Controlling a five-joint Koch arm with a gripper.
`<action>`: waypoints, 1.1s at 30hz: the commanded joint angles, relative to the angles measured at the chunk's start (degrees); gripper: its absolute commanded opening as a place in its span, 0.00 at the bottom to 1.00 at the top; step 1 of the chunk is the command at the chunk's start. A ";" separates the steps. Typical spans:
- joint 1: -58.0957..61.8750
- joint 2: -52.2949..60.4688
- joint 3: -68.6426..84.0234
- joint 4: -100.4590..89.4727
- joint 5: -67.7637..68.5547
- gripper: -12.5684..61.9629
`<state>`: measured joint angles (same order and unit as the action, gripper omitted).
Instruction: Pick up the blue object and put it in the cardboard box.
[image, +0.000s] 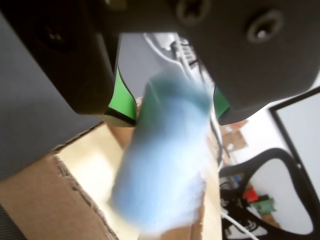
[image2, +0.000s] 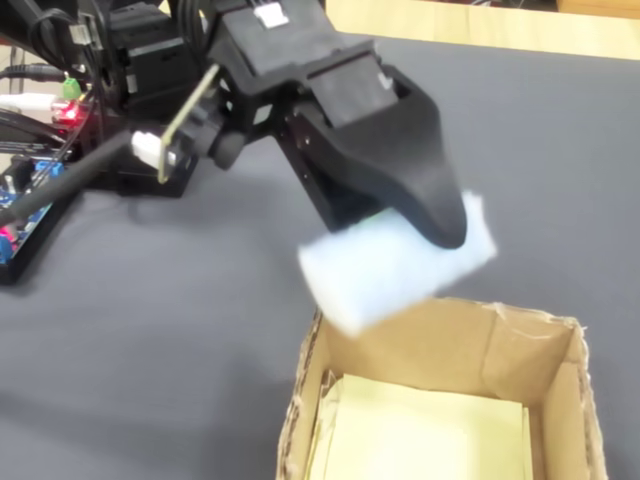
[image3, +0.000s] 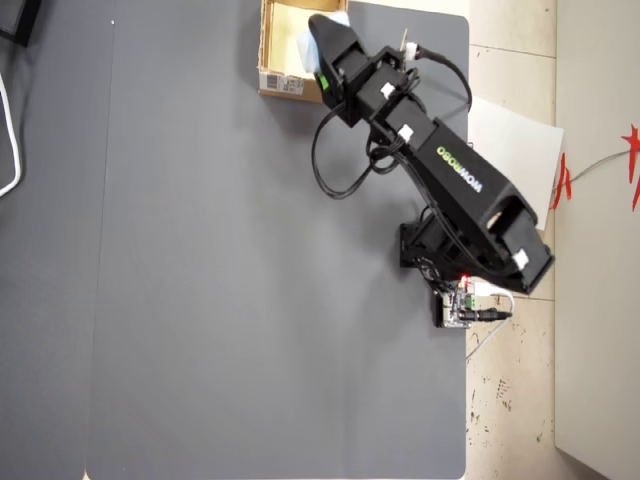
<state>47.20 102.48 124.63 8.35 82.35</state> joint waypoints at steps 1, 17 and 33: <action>-0.53 0.09 -5.98 -0.97 1.93 0.59; -16.00 10.02 -0.97 -1.32 3.52 0.62; -31.73 24.87 17.31 -1.85 4.83 0.62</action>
<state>16.26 125.16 143.88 8.53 85.08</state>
